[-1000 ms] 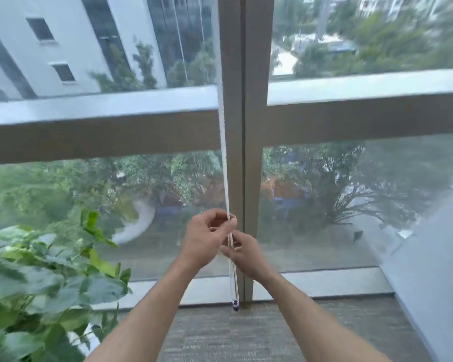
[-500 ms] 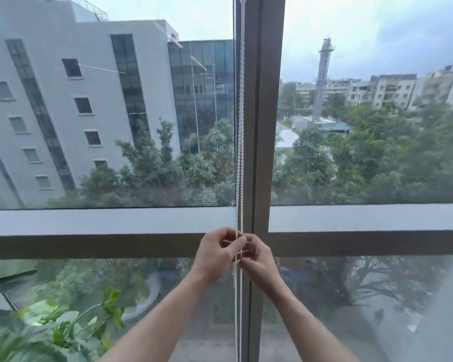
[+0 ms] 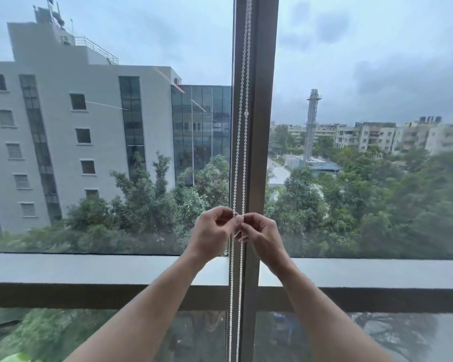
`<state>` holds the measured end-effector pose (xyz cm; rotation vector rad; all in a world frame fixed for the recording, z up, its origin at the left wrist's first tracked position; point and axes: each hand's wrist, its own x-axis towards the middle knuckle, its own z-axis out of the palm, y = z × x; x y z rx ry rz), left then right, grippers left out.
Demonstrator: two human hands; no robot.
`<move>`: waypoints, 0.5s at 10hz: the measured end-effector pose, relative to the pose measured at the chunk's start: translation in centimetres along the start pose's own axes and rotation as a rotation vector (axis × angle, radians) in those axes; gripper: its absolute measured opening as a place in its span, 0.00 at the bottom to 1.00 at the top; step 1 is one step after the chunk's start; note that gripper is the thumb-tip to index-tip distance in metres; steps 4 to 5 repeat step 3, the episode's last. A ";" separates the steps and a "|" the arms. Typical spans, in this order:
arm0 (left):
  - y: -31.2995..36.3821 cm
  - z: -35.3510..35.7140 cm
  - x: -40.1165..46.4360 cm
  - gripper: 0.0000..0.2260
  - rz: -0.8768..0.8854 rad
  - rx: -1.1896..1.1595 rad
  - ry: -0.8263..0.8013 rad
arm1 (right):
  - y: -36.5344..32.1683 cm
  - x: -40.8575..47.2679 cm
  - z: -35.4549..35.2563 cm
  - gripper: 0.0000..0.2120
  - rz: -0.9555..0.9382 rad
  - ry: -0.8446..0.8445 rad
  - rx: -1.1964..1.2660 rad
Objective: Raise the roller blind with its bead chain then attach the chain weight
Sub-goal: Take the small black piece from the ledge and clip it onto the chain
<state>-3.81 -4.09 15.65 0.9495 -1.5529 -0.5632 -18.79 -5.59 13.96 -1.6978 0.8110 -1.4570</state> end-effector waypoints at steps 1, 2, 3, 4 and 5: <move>1.3 -0.7 1.7 0.03 0.032 0.059 0.007 | -1.8 1.5 -0.7 0.08 -0.032 0.013 -0.039; 2.0 -1.4 3.2 0.03 0.082 0.142 -0.017 | -3.2 2.9 -1.5 0.07 -0.080 0.017 -0.097; 3.0 -1.7 4.2 0.06 0.154 0.273 -0.056 | -4.4 3.8 -2.0 0.08 -0.122 0.027 -0.189; 3.0 -1.7 4.2 0.06 0.154 0.273 -0.056 | -4.4 3.8 -2.0 0.08 -0.122 0.027 -0.189; 3.0 -1.7 4.2 0.06 0.154 0.273 -0.056 | -4.4 3.8 -2.0 0.08 -0.122 0.027 -0.189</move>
